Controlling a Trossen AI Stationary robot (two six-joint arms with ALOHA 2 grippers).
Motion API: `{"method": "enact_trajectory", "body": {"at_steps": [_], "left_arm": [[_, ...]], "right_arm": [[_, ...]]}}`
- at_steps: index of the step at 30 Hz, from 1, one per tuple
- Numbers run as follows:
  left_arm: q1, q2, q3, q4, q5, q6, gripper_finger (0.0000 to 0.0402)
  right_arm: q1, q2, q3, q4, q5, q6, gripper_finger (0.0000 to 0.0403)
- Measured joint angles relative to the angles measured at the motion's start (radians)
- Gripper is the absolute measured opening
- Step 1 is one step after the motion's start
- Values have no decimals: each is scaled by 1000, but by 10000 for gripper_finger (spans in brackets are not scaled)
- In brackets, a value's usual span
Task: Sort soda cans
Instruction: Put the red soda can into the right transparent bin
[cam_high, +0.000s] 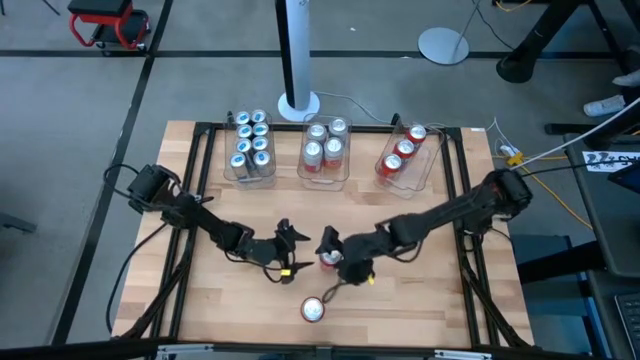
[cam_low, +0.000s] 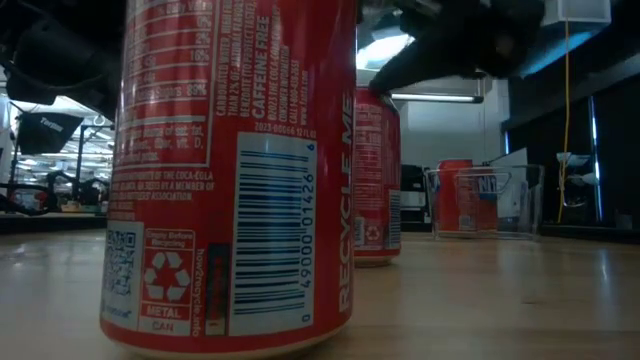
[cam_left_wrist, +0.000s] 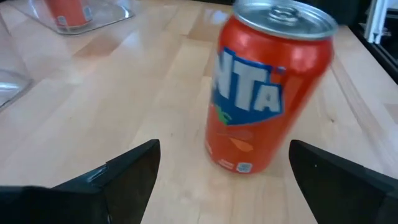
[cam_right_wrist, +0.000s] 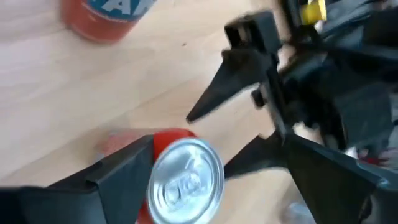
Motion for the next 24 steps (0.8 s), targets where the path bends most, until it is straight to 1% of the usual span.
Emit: {"method": "enact_trajectory", "body": {"at_steps": [2,4,8,11,16,19,24], "left_arm": [[-8,0,0,-7,0,0,345],[-19,0,0,-27,0,-10,345],[-42,-1,0,-79,0,-42,345],[-56,-1,0,-112,0,-59,345],[-55,-1,0,-113,0,-68,345],[-55,-1,0,-113,-1,-68,345],[-56,-1,0,-112,-1,-68,345]], "right_arm": [[-25,14,57,-92,-43,37,353],[-51,23,96,-147,-94,82,353],[-80,33,108,-181,-192,168,353],[-77,51,102,-180,-193,200,353],[-76,109,102,-174,-176,233,353],[-76,143,102,-165,-175,236,353],[-76,155,104,-170,-184,217,353]]}}
